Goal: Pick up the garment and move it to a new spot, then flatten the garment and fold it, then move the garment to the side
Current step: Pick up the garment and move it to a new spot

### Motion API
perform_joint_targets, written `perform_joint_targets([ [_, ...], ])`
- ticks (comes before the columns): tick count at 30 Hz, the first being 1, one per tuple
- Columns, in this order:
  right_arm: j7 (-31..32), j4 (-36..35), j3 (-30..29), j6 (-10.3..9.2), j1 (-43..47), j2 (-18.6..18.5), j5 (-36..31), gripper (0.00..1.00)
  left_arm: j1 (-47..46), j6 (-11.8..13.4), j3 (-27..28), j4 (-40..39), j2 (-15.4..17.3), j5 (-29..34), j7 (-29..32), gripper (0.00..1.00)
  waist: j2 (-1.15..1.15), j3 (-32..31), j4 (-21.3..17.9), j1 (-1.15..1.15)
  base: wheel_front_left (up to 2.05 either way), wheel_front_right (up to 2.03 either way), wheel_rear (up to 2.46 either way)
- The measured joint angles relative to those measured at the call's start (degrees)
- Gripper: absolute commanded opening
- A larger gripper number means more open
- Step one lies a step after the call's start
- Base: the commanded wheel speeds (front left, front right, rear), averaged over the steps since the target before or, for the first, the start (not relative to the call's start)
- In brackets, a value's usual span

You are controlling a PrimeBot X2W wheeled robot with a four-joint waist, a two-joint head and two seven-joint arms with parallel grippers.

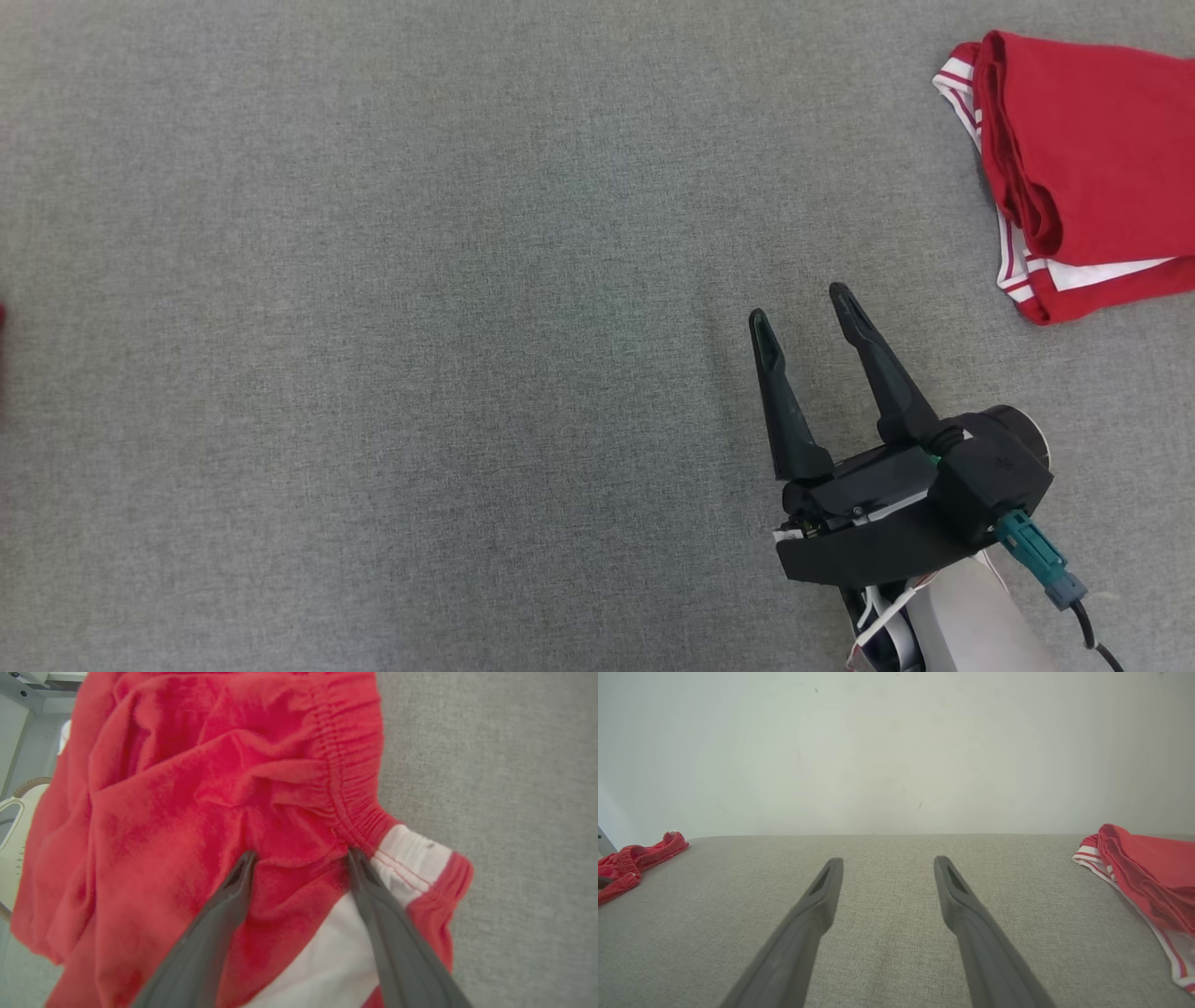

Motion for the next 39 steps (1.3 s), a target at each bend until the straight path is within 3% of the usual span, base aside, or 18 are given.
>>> perform_joint_targets([
  [4, 0.0, 0.4, 0.0, 0.00, -0.2, 0.0, -0.3, 1.00, -0.9, 0.0, -0.6, 1.6, -0.4, -0.8, 1.5, 1.00, 0.00, -0.1, 0.0, 0.00, 0.00, 0.00, 0.00],
  [6, 0.0, 0.6, 0.0, 0.00, -0.2, 0.0, -0.6, 1.00, -0.9, 0.0, -1.4, 1.8, -0.4, -0.5, 0.8, 0.30, 0.00, -0.2, 0.1, 0.00, 0.00, 0.00, 0.00],
  [7, 0.0, 0.9, -0.1, 0.00, -0.2, 0.0, -0.7, 1.00, -0.9, 0.0, -2.1, 2.1, -0.5, -0.4, 0.3, 0.00, 0.00, -0.4, 0.2, 0.00, 0.00, 0.00, 0.00],
  [18, 0.0, 2.0, -1.3, 0.00, 0.7, 0.0, -1.1, 1.00, -2.0, 0.0, -6.2, -2.8, -0.9, -1.3, -8.5, 0.00, 0.00, -3.4, 2.1, 0.00, 0.00, 0.00, 0.00],
  [24, 0.0, 2.7, -1.8, 0.00, 1.1, 0.0, -0.2, 1.00, -5.1, 0.0, -9.1, -11.1, 0.0, -1.5, -14.6, 0.00, 0.00, -6.4, 3.4, 0.00, 0.00, 0.00, 0.00],
  [30, 0.0, 2.7, -3.3, 0.00, 2.2, 0.0, 0.5, 1.00, -6.7, 0.0, -12.5, -21.4, 0.4, -2.4, -16.8, 0.00, 0.00, -9.5, 3.4, 0.00, 0.00, 0.00, 0.00],
  [36, 0.0, 2.3, -5.1, 0.00, 3.5, 0.0, 1.9, 1.00, -6.7, 0.0, -14.0, -33.0, -0.3, -3.9, -16.8, 0.00, 0.00, -11.1, 1.1, 0.00, 0.00, 0.00, 0.00],
  [39, 0.0, 2.0, -5.9, 0.00, 4.1, 0.0, 2.2, 1.00, -6.4, 1.4, -14.5, -39.0, -1.1, -4.0, -16.4, 0.00, 0.00, -11.6, -0.5, 0.00, 0.00, 0.00, 0.00],
])
